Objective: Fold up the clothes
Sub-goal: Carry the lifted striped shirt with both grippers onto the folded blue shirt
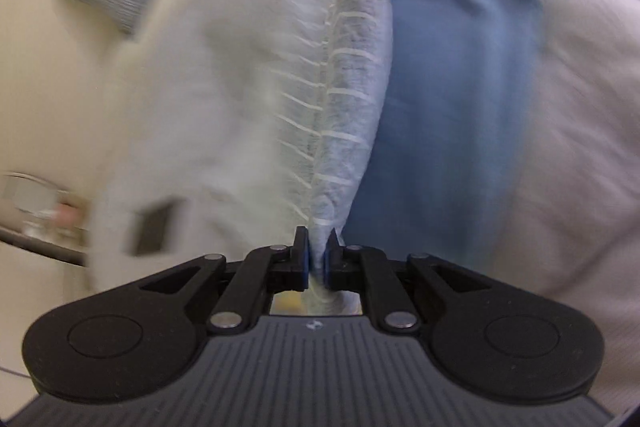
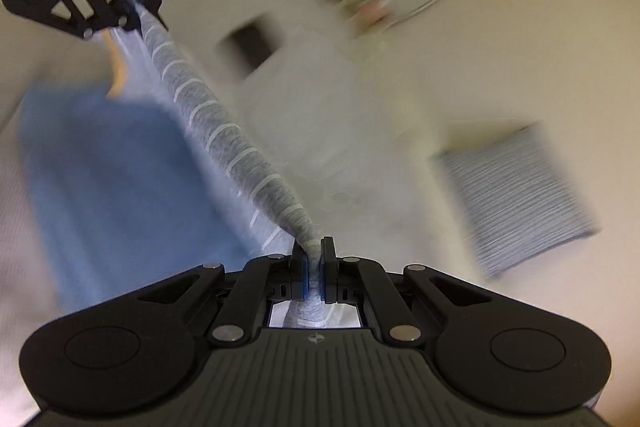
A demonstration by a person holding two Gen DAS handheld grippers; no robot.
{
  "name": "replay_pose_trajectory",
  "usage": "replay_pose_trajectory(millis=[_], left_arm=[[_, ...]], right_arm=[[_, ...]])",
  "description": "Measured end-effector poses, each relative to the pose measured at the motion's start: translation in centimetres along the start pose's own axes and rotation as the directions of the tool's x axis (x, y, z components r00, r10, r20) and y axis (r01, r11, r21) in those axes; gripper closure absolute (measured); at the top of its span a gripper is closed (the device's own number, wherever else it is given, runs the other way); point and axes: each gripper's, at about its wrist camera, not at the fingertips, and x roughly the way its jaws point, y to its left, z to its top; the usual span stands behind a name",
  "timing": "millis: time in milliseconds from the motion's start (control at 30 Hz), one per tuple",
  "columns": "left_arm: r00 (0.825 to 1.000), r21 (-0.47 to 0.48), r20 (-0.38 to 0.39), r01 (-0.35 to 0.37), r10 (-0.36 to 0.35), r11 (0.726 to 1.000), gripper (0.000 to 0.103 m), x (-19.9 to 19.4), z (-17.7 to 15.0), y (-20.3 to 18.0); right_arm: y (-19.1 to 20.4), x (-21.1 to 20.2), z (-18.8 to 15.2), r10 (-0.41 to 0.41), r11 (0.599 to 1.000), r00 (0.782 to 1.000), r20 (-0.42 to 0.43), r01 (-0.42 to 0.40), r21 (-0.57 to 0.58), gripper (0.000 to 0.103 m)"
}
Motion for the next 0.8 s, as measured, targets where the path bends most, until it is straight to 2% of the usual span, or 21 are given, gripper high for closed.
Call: replay_pose_trajectory(millis=[33,133,167,200,267,333,400,500,633,800], left_arm=[[1.0,0.005,-0.001,0.007,-0.007,1.0,0.094,0.2,-0.2,-0.8],[1.0,0.035,-0.002,0.005,-0.005,0.999,0.082,0.2,-1.1,-1.9],[1.0,0.048,-0.007,0.001,-0.001,0.999,0.077,0.1,-1.5,-1.9],[1.0,0.056,-0.011,-0.001,0.002,0.998,0.077,0.1,-2.0,-1.8],[1.0,0.075,-0.018,-0.006,0.007,0.997,0.077,0.1,-2.6,-1.5],[1.0,0.091,-0.021,0.002,0.0,0.996,0.081,0.2,-2.9,-1.3],[1.0,0.101,-0.014,0.008,-0.006,0.995,0.092,0.3,-2.9,-1.4],[1.0,0.117,-0.003,0.017,-0.017,0.993,0.097,0.4,-2.9,-1.6],[1.0,0.103,0.023,0.003,-0.005,0.995,0.099,-0.4,-3.3,-1.6],[0.999,0.109,0.025,0.024,-0.027,0.994,0.099,-0.5,-4.0,-2.9]], right_arm=[[1.3,0.8,-0.9,0.029,1.0,0.999,-0.019,-0.029,-0.011,0.101],[3.9,1.5,-3.1,0.081,0.996,0.995,-0.051,-0.082,-0.017,0.102],[4.2,1.3,-3.6,0.09,0.996,0.994,-0.057,-0.091,-0.015,0.099],[4.6,1.1,-4.1,0.099,0.995,0.993,-0.063,-0.1,-0.013,0.095],[4.5,0.9,-4.5,0.111,0.994,0.991,-0.07,-0.112,-0.016,0.094],[4.5,0.7,-4.8,0.119,0.992,0.99,-0.076,-0.122,-0.024,0.094],[4.9,0.3,-4.8,0.127,0.991,0.989,-0.078,-0.13,-0.033,0.095],[4.9,0.8,-4.8,0.143,0.988,0.986,-0.088,-0.147,-0.046,0.099],[4.9,0.9,-4.7,0.137,0.989,0.986,-0.092,-0.142,-0.049,0.101],[5.0,-0.6,-4.9,0.136,0.989,0.988,-0.079,-0.14,-0.049,0.101]])
